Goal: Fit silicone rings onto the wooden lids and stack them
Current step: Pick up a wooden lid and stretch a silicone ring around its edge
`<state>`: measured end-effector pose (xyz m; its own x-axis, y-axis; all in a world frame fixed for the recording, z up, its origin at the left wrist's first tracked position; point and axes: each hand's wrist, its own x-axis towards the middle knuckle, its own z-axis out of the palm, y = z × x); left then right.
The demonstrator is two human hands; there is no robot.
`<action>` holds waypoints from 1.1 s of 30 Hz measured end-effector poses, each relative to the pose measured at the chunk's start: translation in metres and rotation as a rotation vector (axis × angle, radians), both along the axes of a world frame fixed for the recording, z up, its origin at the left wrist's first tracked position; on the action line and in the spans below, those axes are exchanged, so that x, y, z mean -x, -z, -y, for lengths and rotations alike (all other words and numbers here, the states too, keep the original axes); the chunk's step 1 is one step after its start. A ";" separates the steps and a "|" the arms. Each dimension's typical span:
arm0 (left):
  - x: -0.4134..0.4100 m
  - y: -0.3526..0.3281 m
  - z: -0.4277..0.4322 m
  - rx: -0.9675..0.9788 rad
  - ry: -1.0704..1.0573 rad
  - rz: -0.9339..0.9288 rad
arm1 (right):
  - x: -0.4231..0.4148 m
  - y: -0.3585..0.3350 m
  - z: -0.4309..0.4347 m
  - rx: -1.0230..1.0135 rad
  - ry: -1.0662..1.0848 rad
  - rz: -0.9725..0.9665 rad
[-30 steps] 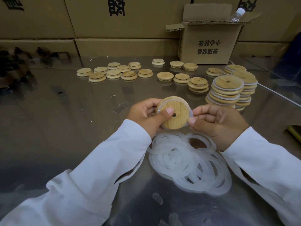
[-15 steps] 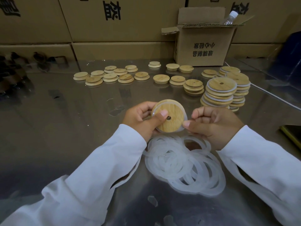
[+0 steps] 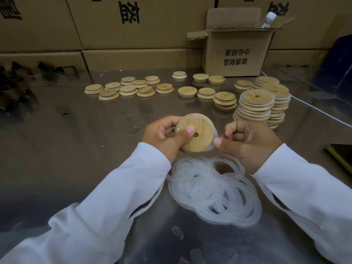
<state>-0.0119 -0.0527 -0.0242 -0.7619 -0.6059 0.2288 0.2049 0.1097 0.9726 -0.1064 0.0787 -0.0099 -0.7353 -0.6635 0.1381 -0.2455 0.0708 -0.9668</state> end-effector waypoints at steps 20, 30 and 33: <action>0.001 0.008 -0.003 -0.151 0.041 -0.040 | 0.002 0.006 0.001 0.159 -0.038 0.243; 0.002 0.008 -0.007 -0.057 -0.026 -0.054 | -0.003 0.008 0.001 0.135 0.023 0.077; 0.002 0.008 -0.006 -0.064 -0.019 -0.043 | -0.002 0.009 0.001 0.133 0.021 0.100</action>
